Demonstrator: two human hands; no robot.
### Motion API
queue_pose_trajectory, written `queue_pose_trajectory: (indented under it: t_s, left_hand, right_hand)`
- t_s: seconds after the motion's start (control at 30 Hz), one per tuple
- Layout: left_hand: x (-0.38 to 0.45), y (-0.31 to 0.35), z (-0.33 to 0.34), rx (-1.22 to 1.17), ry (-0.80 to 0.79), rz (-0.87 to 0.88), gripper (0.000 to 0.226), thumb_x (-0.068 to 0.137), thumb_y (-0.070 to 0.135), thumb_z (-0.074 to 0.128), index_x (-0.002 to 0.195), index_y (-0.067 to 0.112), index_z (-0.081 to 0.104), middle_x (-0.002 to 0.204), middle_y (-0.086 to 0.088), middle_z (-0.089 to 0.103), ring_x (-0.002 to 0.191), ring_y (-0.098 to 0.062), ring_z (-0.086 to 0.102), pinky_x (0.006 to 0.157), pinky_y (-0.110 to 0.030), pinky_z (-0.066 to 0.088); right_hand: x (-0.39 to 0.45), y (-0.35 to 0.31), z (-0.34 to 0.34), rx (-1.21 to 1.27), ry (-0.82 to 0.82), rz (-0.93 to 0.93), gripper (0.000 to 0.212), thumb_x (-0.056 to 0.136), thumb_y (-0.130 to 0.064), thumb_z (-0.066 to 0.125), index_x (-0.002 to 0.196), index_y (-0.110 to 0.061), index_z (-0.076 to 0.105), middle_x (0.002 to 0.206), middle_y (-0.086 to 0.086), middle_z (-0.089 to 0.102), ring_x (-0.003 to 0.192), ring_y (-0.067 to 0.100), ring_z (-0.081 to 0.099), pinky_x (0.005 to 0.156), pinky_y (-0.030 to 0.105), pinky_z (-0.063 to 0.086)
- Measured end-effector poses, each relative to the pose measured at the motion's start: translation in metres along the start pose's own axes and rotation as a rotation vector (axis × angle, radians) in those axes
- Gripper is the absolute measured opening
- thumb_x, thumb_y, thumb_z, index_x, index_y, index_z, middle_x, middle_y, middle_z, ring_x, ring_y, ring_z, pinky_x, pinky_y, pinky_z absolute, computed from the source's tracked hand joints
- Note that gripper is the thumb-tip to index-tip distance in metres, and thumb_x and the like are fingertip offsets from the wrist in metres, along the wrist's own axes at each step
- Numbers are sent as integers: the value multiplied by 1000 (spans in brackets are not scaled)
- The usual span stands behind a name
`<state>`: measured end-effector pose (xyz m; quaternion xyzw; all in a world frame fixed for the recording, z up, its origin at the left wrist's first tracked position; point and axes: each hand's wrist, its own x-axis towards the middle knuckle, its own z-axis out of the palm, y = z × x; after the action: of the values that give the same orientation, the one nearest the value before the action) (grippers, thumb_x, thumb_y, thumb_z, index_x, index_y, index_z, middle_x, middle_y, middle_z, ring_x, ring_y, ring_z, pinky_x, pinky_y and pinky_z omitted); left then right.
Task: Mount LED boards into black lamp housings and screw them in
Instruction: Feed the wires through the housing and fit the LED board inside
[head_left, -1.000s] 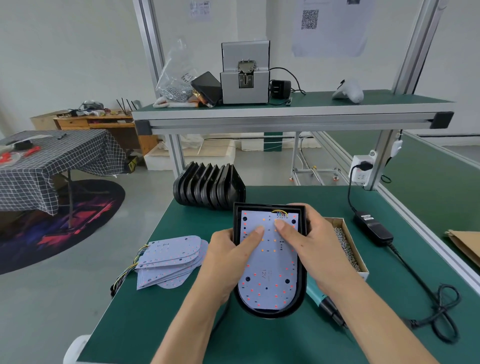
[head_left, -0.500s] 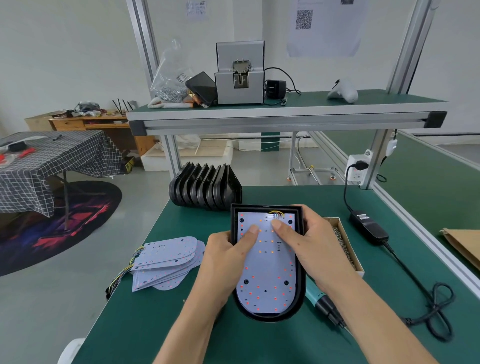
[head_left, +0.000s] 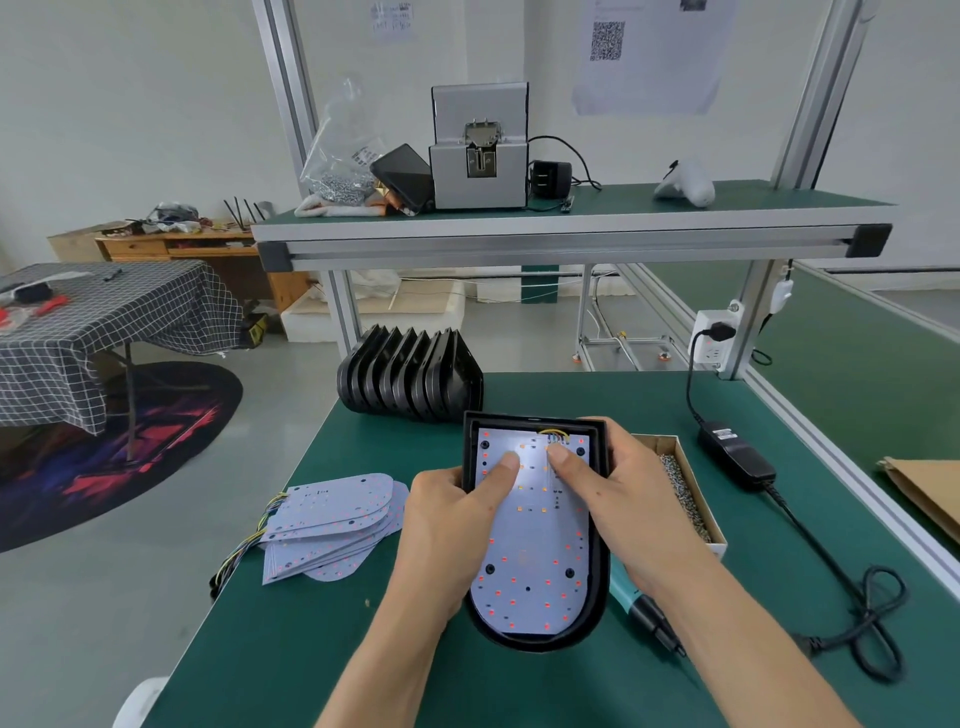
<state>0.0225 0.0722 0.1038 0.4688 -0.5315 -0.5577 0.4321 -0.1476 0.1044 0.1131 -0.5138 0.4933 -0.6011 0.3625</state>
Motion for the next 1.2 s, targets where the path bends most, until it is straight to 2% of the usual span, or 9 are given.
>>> queue_pose_trajectory:
  t_s: [0.27, 0.37, 0.43, 0.53, 0.67, 0.77, 0.93, 1.1, 1.2]
  left_hand:
    - [0, -4, 1, 48, 10, 104, 80, 73, 68, 69, 82, -10, 53, 76, -5, 50, 68, -21, 46, 65, -39, 40]
    - [-2, -7, 1, 44, -63, 178, 73, 84, 75, 59, 71, 4, 48, 70, -4, 46, 65, -19, 44, 62, -34, 37]
    - [-2, -8, -4, -84, -231, 199, 75, 97, 78, 38, 93, 11, 71, 91, -8, 68, 83, -22, 61, 78, -34, 48]
    - [1, -6, -10, -169, -206, 252, 86, 94, 84, 35, 106, 2, 61, 92, -20, 60, 82, -26, 48, 81, -47, 41]
    - [8, -6, -6, -73, -222, 348, 20, 104, 32, 59, 119, 23, 70, 116, -2, 76, 104, -21, 71, 88, -47, 59]
    - [9, -2, -1, -42, -176, 390, 30, 102, 7, 60, 102, 29, 81, 100, 1, 81, 87, -11, 74, 72, -28, 59]
    - [14, -7, 7, 65, -98, 432, 17, 106, 17, 60, 98, 11, 75, 91, -19, 73, 83, -17, 61, 76, -51, 58]
    - [4, -13, 4, 265, -88, 458, 23, 101, 48, 50, 115, 41, 67, 95, 14, 73, 84, -5, 65, 78, -20, 52]
    - [1, -16, -3, 430, -86, 507, 34, 98, 50, 54, 128, 37, 64, 109, 20, 72, 108, -2, 66, 89, -11, 48]
  right_hand:
    - [-7, 7, 6, 149, 19, 141, 30, 95, -23, 77, 123, -18, 68, 117, 0, 78, 110, 20, 74, 98, 45, 58]
    - [-10, 8, 7, 171, 16, 219, 22, 98, -26, 72, 115, -14, 74, 113, 3, 79, 106, 25, 76, 94, 44, 59]
    - [-10, 2, 1, 245, 25, 291, 21, 94, -28, 72, 107, -12, 78, 110, 7, 80, 101, 27, 78, 83, 39, 62]
    - [-10, -7, -6, 290, -28, 326, 33, 80, -38, 80, 102, -13, 79, 106, 11, 80, 93, 31, 79, 70, 36, 62]
    - [-15, -18, -2, 310, -75, 281, 43, 69, -40, 85, 101, -12, 78, 105, 14, 80, 90, 33, 79, 66, 36, 62]
    - [-17, -22, -3, 314, -52, 263, 45, 70, -39, 84, 104, -11, 77, 106, 14, 80, 91, 35, 79, 67, 38, 62]
    - [-18, -20, -9, 429, -68, 319, 44, 77, -38, 81, 106, -5, 78, 104, 20, 78, 82, 34, 78, 62, 38, 61]
    - [-8, -8, -28, 647, -146, 440, 35, 64, -44, 93, 79, -14, 84, 73, 9, 74, 56, 21, 71, 49, 29, 57]
    - [3, 15, -42, 840, -204, 545, 48, 55, -30, 104, 92, -7, 82, 79, 10, 73, 61, 22, 71, 52, 32, 59]
